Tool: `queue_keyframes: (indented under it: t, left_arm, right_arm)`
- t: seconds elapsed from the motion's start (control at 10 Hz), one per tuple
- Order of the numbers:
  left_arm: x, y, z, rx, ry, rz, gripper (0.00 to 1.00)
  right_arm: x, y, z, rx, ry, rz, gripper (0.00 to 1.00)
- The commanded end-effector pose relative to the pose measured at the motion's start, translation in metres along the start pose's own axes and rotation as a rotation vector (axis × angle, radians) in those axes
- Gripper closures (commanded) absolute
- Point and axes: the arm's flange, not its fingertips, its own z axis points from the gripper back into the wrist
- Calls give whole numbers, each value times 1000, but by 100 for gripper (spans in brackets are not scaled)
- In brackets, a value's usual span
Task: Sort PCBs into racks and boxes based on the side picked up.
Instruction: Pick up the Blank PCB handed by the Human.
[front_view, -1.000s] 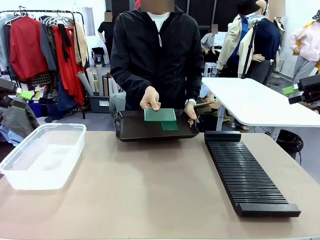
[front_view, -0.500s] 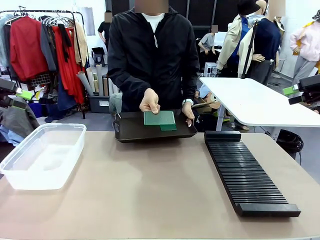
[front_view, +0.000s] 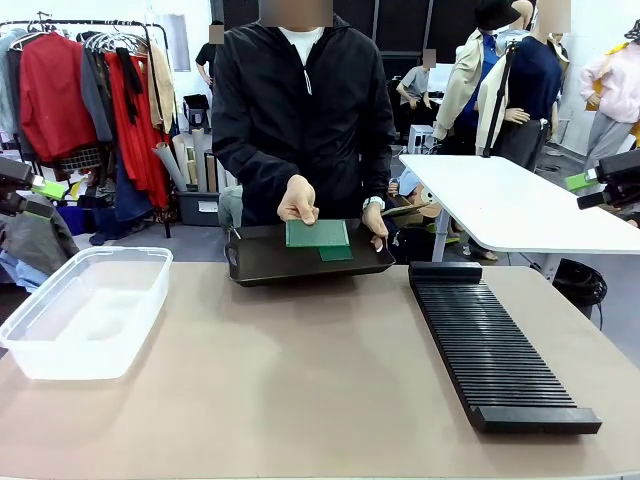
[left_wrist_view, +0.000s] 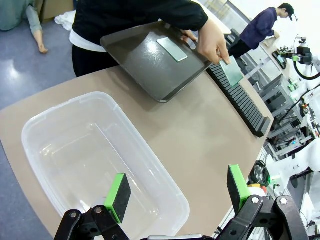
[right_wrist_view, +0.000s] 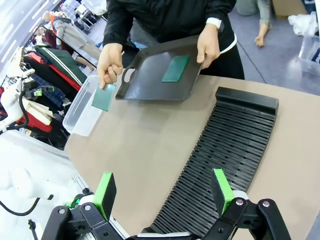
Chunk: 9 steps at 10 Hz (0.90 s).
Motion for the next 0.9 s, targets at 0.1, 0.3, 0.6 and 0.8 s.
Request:
queue_keyframes:
  t: [0.1,0.3,0.6,0.8]
  left_arm:
    - [-1,0,1,0,4,-2,0]
    - [-1,0,1,0,4,-2,0]
    - [-1,0,1,0,4,-2,0]
    - [-1,0,1,0,4,-2,0]
  right_arm:
    - [-12,4,-30,109,-11,-28,0]
    - [-22,18,-48,162,22,-20,0]
    - [-38,40,-80,249,62,-28,0]
    - [-47,46,-108,313,54,-61,0]
